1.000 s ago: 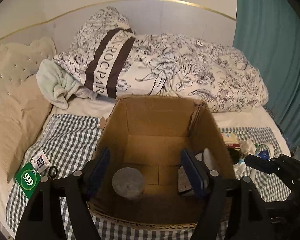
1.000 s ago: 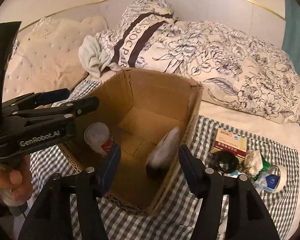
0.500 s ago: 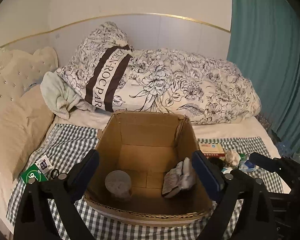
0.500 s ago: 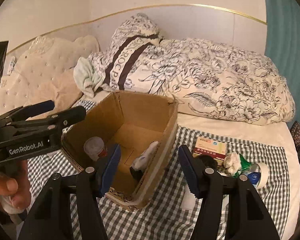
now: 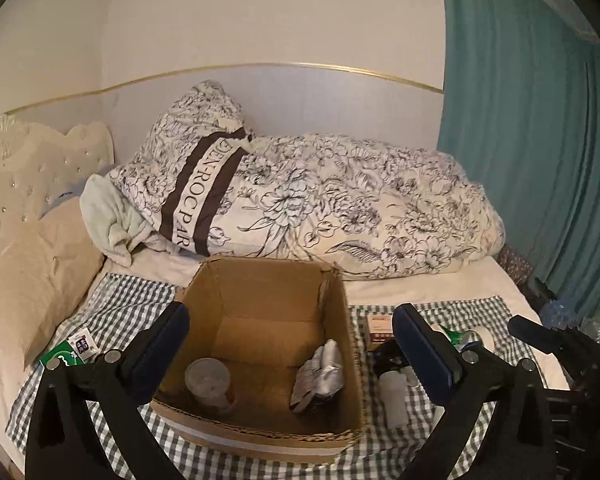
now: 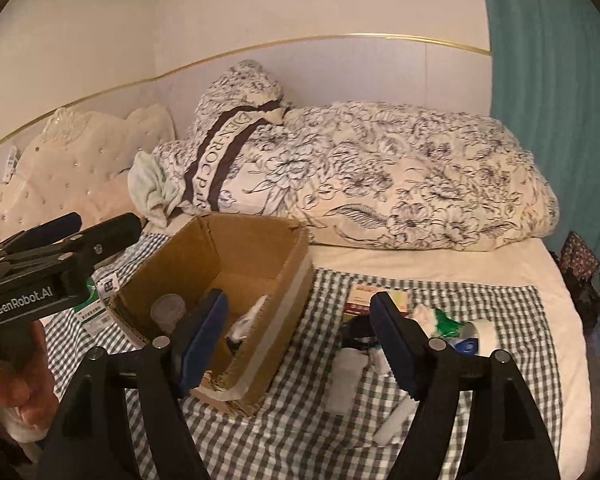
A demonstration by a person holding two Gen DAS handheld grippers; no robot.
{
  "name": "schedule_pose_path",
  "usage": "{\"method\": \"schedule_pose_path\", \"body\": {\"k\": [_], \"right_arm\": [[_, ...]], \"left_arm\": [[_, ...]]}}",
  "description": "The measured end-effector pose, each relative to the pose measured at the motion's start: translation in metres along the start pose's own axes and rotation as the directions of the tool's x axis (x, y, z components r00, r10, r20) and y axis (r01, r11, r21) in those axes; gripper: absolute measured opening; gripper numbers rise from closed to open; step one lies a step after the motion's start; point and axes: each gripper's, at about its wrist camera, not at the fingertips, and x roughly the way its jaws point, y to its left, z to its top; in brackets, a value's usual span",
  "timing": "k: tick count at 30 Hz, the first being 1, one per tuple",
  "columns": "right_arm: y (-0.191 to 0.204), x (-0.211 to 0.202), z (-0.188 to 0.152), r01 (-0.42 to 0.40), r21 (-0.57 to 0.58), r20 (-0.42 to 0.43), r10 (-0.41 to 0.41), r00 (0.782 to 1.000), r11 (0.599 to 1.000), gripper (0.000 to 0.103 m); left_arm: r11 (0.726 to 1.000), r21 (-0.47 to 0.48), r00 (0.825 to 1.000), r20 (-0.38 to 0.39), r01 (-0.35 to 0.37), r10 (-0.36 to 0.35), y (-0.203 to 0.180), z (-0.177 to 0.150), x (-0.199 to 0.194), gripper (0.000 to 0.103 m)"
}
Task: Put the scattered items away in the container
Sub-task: 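Withdraw both grippers from the box back toward the remaining items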
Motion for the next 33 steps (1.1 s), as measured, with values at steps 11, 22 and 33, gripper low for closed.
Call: {"method": "schedule_pose_path", "body": {"k": [11, 22, 33], "right_arm": [[-0.022, -0.033, -0.005, 0.053, 0.015, 0.079, -0.054, 0.995, 0.998, 0.095], [-0.053, -0.053, -0.013, 0.106, 0.038, 0.111, -0.109, 0.988, 0.994, 0.103], [-0.106, -0.064, -0.029, 0.160, 0.118, 0.116, -0.173, 0.978, 0.980, 0.103]], "left_arm": [[1.000, 0.013, 0.999, 0.030, 0.026, -0.026, -0.029, 0.000, -0.012, 0.103], [0.997, 0.033, 0.997, 0.019, 0.068, -0.068, -0.062, -0.006, -0.010, 0.103], [0.991, 0.069, 0.994, 0.002, 0.111, -0.111, -0.104, -0.013, 0.001, 0.103]]}}
